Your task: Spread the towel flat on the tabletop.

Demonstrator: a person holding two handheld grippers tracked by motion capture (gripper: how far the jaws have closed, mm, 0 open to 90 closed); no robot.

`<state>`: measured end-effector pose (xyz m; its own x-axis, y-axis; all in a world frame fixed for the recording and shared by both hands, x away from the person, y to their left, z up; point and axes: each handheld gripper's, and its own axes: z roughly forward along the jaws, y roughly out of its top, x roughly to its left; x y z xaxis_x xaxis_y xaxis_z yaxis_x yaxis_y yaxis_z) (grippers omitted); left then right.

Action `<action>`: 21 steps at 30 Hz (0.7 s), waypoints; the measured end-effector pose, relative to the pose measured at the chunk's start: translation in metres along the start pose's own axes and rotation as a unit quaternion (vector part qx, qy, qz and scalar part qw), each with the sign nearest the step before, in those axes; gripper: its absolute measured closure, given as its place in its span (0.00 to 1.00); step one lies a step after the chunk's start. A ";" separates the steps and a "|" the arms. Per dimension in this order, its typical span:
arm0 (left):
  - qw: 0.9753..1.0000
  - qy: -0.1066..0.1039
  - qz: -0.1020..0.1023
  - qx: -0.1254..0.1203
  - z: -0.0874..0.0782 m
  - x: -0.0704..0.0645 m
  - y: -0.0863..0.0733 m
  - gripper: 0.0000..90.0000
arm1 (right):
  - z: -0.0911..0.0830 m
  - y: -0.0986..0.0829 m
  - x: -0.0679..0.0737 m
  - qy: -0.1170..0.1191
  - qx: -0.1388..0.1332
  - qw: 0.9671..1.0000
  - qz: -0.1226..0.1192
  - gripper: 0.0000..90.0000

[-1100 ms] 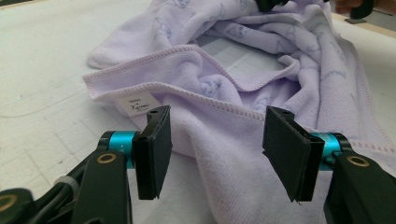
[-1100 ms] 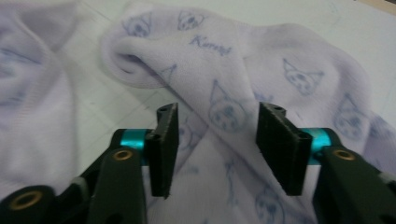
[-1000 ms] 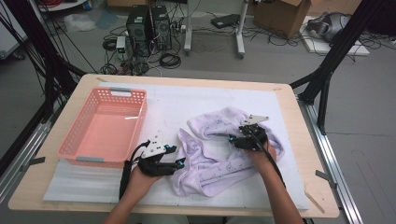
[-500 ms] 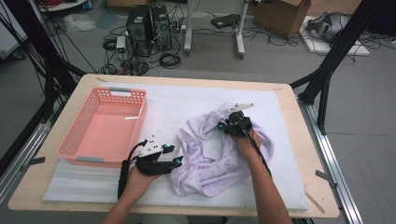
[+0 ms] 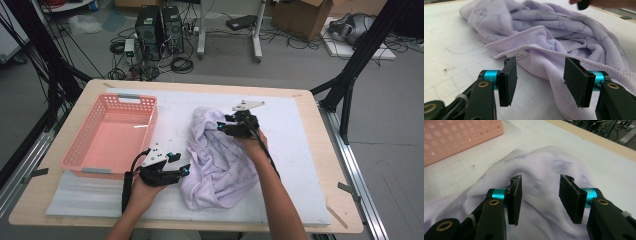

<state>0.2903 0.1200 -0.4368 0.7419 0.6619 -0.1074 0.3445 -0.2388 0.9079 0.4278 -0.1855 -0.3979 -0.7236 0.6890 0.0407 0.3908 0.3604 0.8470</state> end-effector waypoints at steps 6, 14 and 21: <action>1.000 0.001 0.005 0.000 0.008 0.000 0.007 0.49 | -0.048 -0.019 -0.015 -0.057 0.023 0.998 -0.007 0.57; 1.000 0.009 0.020 0.008 0.027 0.002 0.016 0.48 | -0.087 -0.076 -0.026 -0.090 0.064 0.992 0.057 0.49; 0.999 0.001 0.038 0.016 0.050 0.003 0.038 0.44 | -0.105 -0.105 -0.016 -0.095 0.069 0.990 0.082 0.48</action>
<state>0.3347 0.0776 -0.4230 0.7652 0.6427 -0.0372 0.3055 -0.3115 0.8998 0.3383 -0.3007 -0.4320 -0.5293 0.8462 0.0612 0.5785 0.3072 0.7557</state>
